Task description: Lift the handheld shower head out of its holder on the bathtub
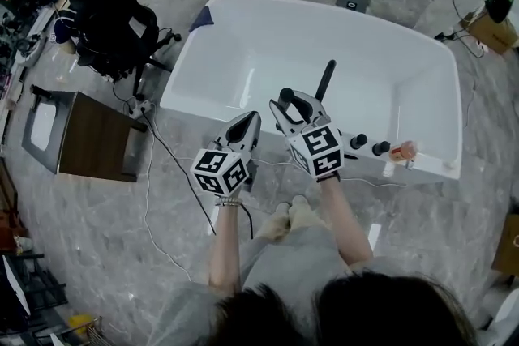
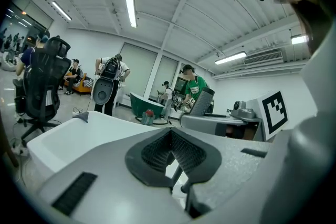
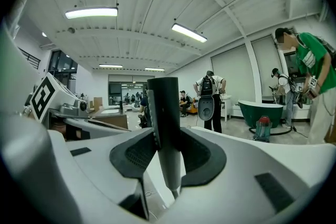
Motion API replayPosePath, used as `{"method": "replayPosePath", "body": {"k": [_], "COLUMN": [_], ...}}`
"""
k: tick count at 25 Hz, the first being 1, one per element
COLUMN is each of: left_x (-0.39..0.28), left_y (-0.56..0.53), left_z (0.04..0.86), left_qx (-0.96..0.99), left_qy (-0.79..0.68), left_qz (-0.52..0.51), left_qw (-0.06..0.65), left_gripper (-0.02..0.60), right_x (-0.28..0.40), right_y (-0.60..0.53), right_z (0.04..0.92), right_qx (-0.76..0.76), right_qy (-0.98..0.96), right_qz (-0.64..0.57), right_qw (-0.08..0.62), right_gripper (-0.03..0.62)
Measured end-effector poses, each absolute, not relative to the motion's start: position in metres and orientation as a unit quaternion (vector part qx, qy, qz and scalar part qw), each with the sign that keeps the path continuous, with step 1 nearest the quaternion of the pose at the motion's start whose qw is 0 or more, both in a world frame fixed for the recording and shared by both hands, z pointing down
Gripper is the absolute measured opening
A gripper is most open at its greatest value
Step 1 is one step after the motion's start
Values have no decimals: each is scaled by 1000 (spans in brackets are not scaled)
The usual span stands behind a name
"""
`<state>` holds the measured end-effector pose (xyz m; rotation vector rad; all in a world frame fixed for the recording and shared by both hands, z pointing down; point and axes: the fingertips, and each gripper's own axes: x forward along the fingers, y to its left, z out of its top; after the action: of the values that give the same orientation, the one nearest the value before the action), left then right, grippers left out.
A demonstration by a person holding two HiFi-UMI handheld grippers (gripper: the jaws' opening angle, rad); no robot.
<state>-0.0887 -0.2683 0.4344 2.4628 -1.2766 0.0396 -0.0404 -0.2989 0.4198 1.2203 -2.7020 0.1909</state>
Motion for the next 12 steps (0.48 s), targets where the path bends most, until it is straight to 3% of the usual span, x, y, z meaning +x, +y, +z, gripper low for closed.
{"method": "replayPosePath", "body": {"k": [12], "left_x": [-99], "left_y": [-250], "left_z": [372], "left_qx": [869], "left_qy": [-477], "left_qz": [-7], "left_qw": [130], "left_gripper": [5], "right_x": [-49], "right_y": [-280], "right_z": [358], "right_qx": [376], "right_qy": [-924], "right_qz": [41], "right_qw": [50], "right_gripper": [132]}}
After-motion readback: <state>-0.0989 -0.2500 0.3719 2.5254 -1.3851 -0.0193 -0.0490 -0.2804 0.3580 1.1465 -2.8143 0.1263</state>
